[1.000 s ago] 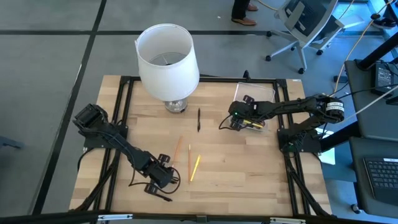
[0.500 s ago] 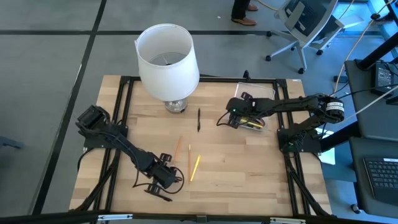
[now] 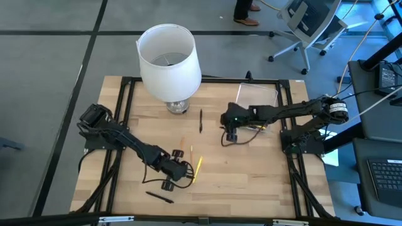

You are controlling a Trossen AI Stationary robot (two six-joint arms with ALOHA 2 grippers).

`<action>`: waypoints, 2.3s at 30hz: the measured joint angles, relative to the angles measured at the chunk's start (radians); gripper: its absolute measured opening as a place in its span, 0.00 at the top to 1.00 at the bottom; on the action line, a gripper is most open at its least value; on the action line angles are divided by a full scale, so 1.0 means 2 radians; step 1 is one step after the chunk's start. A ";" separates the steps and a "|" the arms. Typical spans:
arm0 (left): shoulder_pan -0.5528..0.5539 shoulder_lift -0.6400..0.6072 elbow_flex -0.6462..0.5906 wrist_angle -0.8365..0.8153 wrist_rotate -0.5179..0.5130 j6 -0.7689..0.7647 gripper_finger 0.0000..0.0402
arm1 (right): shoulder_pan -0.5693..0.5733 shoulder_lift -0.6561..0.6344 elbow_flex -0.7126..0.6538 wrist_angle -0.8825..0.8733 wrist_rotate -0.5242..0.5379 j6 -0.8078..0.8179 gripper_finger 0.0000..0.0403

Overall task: Pick & place school supplies into a supply box
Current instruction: Put the black pen into the transparent supply box

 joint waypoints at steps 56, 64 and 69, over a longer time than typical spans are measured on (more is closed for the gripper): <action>0.092 -0.053 -0.039 0.335 -0.025 0.256 0.93 | 0.158 0.002 -0.001 0.253 -0.210 -0.160 0.57; 0.097 -0.053 -0.039 0.383 -0.034 0.256 0.93 | 0.157 0.002 -0.001 0.264 -0.209 -0.161 0.67; 0.096 -0.053 -0.039 0.396 -0.033 0.272 0.93 | 0.157 0.001 0.000 0.265 -0.207 -0.162 0.73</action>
